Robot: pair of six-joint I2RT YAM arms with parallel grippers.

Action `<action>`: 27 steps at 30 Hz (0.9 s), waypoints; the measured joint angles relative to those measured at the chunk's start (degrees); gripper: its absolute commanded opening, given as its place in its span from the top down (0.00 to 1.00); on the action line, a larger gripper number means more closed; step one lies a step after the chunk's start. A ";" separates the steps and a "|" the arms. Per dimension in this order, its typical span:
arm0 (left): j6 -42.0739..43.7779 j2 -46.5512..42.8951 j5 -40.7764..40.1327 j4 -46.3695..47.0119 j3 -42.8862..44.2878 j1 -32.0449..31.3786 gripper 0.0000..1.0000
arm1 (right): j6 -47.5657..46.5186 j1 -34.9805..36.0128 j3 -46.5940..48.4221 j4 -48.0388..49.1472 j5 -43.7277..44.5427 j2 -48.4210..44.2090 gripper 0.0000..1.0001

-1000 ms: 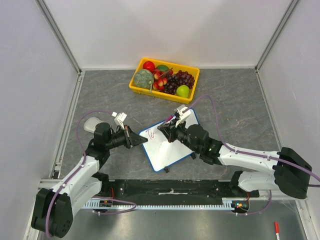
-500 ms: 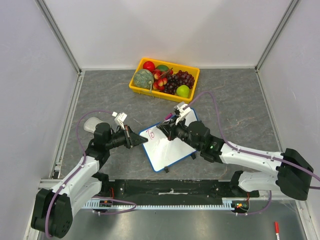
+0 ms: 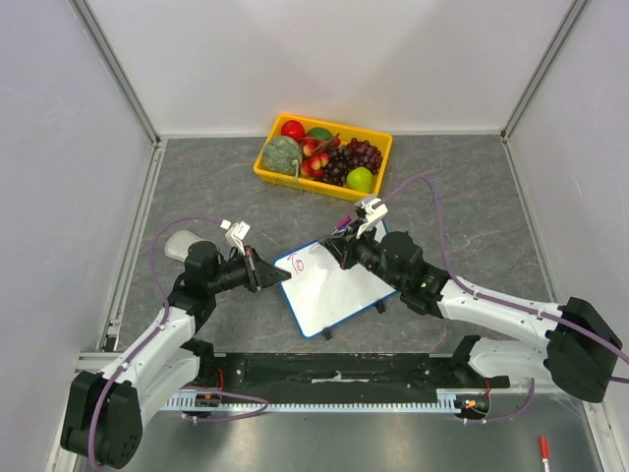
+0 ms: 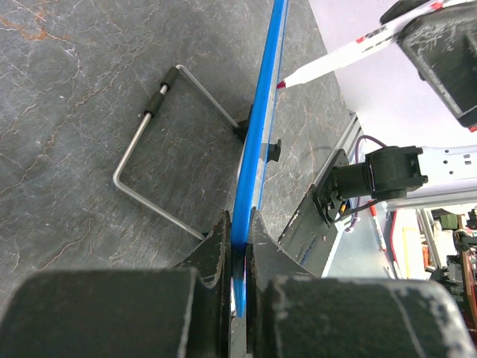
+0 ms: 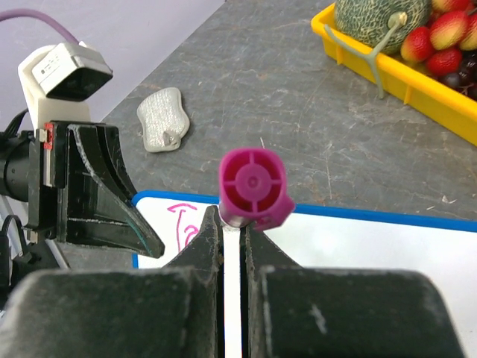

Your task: Write a sentence on the whiteboard

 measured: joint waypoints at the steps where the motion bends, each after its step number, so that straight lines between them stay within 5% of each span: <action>1: 0.02 0.00 0.00 0.00 0.00 -0.02 0.98 | 0.17 0.00 -0.13 0.04 -0.39 0.17 1.00; 27: 0.15 0.55 -0.42 -0.24 0.26 -0.13 0.98 | 2.89 0.04 -3.15 2.01 -6.54 1.73 1.00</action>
